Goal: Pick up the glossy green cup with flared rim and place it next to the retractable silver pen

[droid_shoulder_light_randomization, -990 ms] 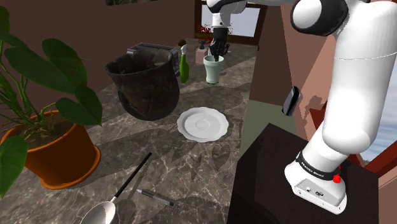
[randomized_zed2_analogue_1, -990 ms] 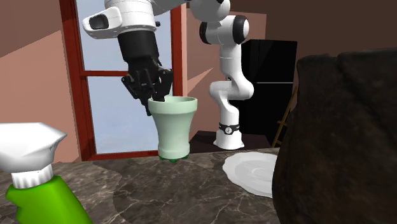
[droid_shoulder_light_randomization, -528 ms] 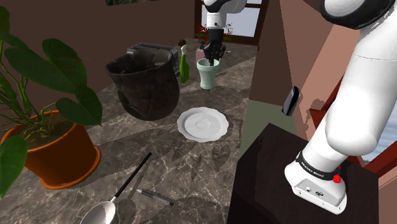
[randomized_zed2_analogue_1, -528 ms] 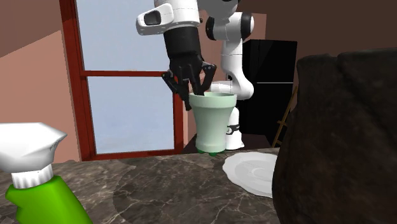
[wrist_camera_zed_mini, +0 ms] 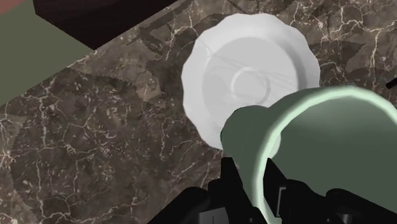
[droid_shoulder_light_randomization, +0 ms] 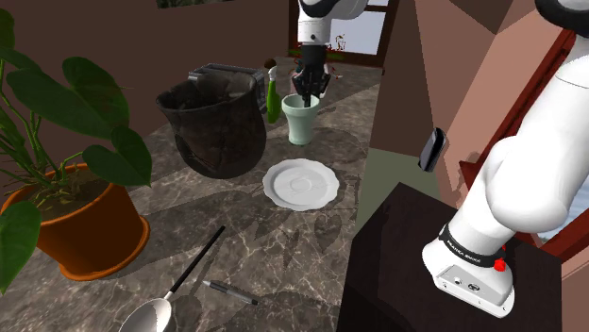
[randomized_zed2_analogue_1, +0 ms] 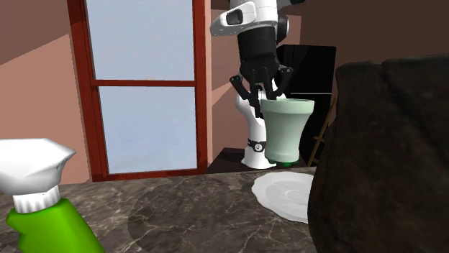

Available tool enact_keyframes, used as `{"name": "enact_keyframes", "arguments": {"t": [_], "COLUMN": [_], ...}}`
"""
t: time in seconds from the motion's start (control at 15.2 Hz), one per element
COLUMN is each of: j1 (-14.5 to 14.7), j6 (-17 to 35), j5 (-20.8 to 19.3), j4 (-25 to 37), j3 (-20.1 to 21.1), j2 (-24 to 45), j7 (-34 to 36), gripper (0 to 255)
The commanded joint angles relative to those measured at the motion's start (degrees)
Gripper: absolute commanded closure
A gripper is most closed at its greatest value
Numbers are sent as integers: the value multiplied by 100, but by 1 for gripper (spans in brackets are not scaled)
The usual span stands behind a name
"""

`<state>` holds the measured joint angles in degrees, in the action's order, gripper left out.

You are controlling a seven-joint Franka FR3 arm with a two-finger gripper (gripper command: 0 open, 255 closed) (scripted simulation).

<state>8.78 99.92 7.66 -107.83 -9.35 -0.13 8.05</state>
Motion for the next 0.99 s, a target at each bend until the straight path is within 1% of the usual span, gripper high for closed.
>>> {"name": "enact_keyframes", "arguments": {"t": [0.0,0.46,0.92], "j1": [133,574,1006], "j6": [1,51,72], "j5": [14,116,274], "j4": [-113,-503,-573], "j3": [134,637,1178], "j2": [-153,-628,-831], "j7": [277,1202,2141], "gripper": [255,255,255]}}
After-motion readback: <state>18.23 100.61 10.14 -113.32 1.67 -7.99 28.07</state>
